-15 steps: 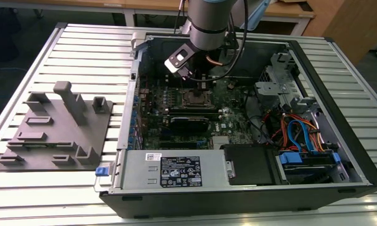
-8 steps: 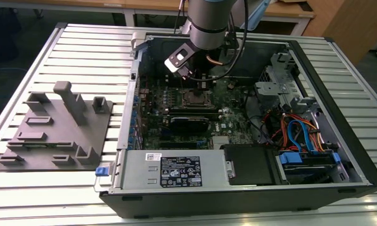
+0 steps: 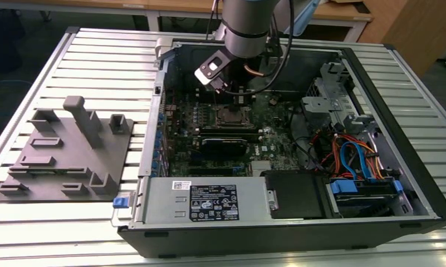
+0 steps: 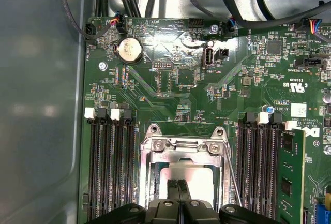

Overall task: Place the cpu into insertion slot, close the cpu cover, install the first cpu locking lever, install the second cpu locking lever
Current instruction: 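Install the first cpu locking lever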

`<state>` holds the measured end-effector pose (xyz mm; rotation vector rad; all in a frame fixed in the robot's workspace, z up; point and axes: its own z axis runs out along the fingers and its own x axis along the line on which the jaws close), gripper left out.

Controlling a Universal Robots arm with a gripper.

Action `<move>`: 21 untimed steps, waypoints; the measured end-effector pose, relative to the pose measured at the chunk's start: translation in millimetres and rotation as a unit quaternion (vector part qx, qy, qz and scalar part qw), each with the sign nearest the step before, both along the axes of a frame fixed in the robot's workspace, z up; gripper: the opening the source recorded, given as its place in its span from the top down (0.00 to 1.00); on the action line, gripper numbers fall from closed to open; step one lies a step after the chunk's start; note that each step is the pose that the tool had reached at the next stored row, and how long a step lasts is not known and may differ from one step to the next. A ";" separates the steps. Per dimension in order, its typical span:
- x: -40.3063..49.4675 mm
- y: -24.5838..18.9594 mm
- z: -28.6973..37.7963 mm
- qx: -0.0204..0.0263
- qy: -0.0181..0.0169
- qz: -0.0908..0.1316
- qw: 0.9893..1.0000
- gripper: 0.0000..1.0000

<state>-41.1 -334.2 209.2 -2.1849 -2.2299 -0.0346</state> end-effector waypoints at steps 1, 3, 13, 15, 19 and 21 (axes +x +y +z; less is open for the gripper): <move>0.0 0.0 1.0 0.000 0.000 0.000 1.000 0.90; 0.0 0.0 3.2 0.000 0.000 0.000 1.000 0.90; 0.0 0.0 19.2 0.000 0.001 0.000 1.000 0.90; 0.0 0.0 20.7 0.000 0.001 0.000 1.000 0.90; 0.1 -0.8 22.8 0.000 0.001 0.000 1.000 0.90; 0.0 -2.6 22.8 0.000 0.001 0.000 1.000 0.90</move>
